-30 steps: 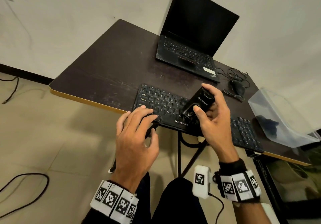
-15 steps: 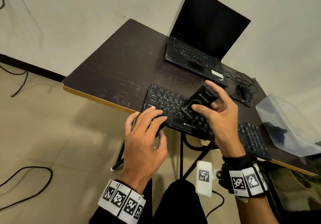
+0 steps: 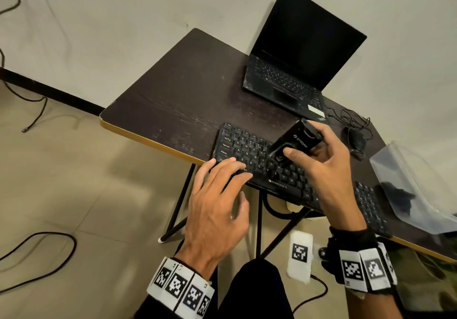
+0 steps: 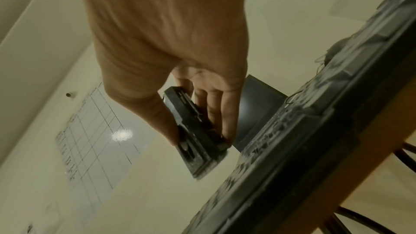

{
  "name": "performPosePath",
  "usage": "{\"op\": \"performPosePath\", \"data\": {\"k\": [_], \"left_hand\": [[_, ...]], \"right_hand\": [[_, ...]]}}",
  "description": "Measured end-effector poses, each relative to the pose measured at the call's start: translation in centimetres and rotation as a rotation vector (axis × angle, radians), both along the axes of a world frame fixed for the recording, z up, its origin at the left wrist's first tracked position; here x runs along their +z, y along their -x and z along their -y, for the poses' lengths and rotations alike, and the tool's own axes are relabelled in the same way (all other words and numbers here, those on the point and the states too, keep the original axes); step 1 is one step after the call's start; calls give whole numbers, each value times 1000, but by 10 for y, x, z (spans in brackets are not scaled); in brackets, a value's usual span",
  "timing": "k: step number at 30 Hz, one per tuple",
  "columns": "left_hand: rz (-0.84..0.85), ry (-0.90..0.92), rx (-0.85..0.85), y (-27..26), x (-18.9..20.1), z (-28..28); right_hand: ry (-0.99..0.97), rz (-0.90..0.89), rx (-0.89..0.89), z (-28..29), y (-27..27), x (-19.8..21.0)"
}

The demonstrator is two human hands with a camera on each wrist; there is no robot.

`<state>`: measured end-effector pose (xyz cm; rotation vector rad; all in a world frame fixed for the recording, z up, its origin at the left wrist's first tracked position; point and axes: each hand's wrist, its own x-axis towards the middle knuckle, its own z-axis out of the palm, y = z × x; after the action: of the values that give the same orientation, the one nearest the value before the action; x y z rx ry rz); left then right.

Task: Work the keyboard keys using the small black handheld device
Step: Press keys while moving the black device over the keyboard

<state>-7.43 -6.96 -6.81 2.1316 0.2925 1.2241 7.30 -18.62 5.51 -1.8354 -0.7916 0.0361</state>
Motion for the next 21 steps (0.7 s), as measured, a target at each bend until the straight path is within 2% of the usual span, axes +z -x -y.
{"op": "performPosePath", "data": {"k": [15,21], "left_hand": [[0,-2,11,2,-1,0],[-86,-11,-22,1,0,0]], "right_hand": [[25,-85,-56,-5,-1,-11],[0,-90,-91,-8,-4,-16]]}}
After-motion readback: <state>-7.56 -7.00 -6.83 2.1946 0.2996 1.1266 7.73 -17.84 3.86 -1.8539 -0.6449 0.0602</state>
